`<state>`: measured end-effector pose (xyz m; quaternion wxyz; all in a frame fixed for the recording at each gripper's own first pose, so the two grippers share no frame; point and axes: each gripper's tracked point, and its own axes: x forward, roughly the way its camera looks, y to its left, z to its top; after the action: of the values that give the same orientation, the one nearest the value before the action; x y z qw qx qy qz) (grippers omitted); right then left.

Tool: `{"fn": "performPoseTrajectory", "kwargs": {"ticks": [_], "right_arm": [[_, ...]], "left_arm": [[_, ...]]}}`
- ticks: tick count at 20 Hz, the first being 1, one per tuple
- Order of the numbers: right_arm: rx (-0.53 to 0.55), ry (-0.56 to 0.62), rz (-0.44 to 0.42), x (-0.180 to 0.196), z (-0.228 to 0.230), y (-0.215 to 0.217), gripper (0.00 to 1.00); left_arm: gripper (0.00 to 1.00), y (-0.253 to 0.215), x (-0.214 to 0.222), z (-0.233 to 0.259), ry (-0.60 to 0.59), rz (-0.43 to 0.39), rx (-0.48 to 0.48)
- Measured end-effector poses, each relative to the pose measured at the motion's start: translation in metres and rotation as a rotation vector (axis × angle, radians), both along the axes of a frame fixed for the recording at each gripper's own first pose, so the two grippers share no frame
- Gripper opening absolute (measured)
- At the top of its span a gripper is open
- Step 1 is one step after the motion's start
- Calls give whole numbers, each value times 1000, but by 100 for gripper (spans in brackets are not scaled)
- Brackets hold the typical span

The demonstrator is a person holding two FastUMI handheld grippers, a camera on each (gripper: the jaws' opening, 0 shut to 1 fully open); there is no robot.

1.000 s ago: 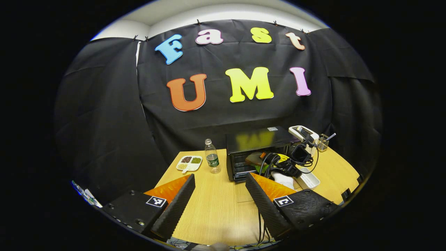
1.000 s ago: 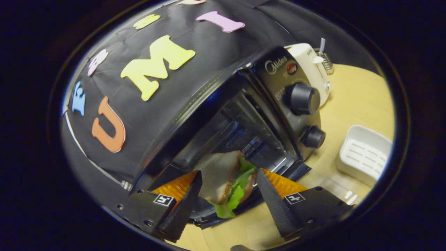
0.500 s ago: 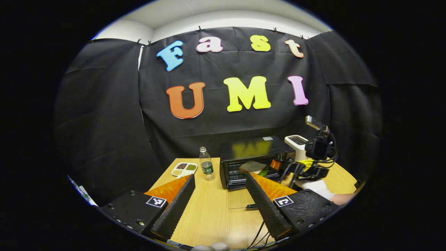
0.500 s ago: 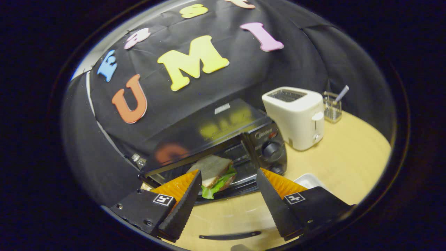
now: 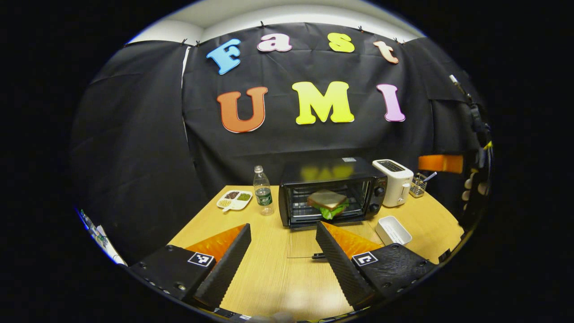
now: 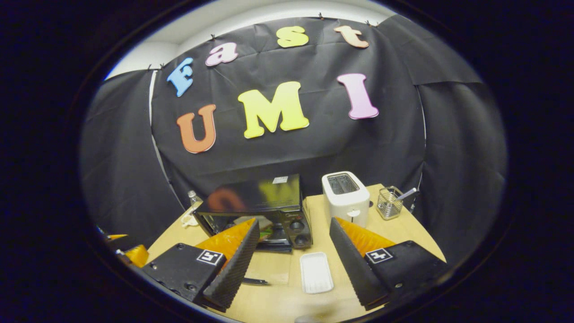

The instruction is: Open the electric oven with the left hand, put the food in, and close the electric oven.

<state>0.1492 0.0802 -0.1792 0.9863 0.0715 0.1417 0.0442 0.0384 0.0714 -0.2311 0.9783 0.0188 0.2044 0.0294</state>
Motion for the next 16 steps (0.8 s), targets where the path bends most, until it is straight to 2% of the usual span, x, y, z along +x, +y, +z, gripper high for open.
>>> {"fn": "performPoseTrajectory", "kwargs": {"ticks": [1,2,4,5,7,8,9,13,14,15,16], "right_arm": [[-13,-2,-9,-7,3,-12,89],[-29,-2,-11,-12,5,-23,100],[-60,-2,-14,-23,10,-40,100],[-67,8,-6,-30,10,-44,89],[-94,16,7,-40,14,-53,89],[-107,16,15,-45,18,-55,100],[-122,10,21,-49,22,-58,89],[-159,9,27,-55,29,-68,89],[-164,15,23,-54,26,-68,100],[-167,24,21,-54,23,-69,89],[-172,29,19,-55,20,-72,89]], "left_arm": [[96,-6,1,-14,24,-1,-3],[96,-14,1,-30,49,-4,-19],[96,-35,1,-60,111,-16,-50],[96,-48,2,-72,130,-23,-72],[96,-68,5,-96,165,-38,-106],[96,-77,6,-110,190,-44,-116],[96,-85,8,-124,204,-52,-129],[96,-104,15,-169,287,-67,-150],[96,-108,17,-179,306,-75,-155],[97,-112,18,-188,324,-78,-164],[96,-115,22,-192,329,-84,-166]]}}
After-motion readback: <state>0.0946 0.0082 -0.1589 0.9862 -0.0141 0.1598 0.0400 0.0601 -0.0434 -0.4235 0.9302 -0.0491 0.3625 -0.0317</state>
